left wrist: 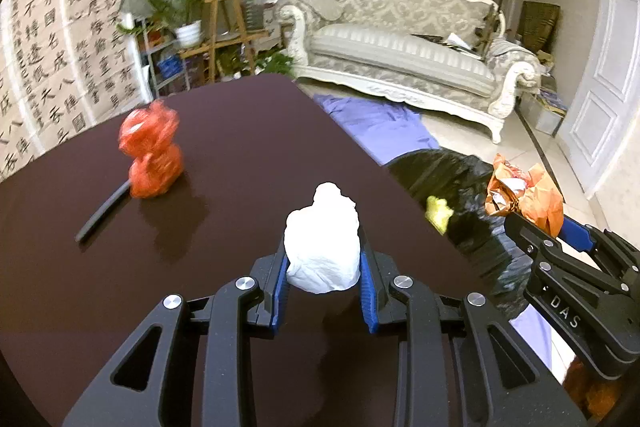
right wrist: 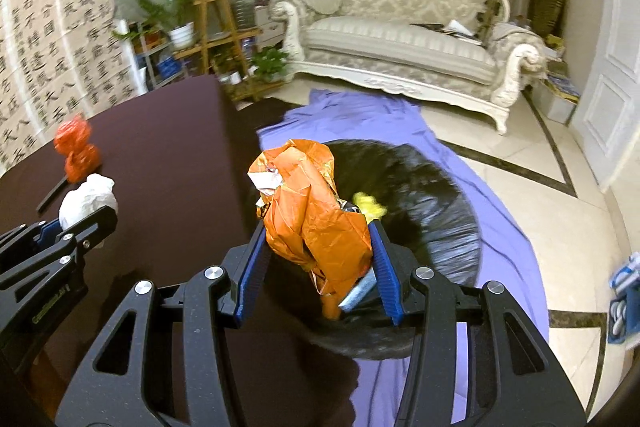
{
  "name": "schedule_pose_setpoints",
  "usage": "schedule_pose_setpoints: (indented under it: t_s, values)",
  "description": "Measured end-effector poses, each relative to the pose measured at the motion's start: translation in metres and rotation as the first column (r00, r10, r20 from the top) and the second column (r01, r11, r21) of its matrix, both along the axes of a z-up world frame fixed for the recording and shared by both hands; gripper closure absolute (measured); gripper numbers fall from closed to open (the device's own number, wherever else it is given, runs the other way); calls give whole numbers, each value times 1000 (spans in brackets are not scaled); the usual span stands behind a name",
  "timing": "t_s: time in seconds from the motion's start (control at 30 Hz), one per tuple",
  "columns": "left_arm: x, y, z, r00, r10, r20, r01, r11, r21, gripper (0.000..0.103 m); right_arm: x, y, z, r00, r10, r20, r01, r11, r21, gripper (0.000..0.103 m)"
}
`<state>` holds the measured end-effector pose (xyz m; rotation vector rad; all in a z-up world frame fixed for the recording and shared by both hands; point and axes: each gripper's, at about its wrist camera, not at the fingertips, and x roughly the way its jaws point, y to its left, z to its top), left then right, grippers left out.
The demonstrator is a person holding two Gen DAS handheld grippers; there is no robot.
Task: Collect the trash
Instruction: 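Carry the white paper and orange bag over the black bin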
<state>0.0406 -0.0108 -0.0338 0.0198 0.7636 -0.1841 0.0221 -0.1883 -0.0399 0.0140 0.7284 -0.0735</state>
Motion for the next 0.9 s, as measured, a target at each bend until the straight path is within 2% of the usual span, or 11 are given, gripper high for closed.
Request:
schedule_pose_setpoints:
  t_s: [0.37,0.9]
  values:
    - [24,-40,1,998,-52,32,52,999,16,73,9,-35,-2,996,-87,29,87,996,-7,56]
    - [43,-67,-6,998,-65,24,64,997,46,73,29,-49,-12,992,-128,15,128,992,11,56]
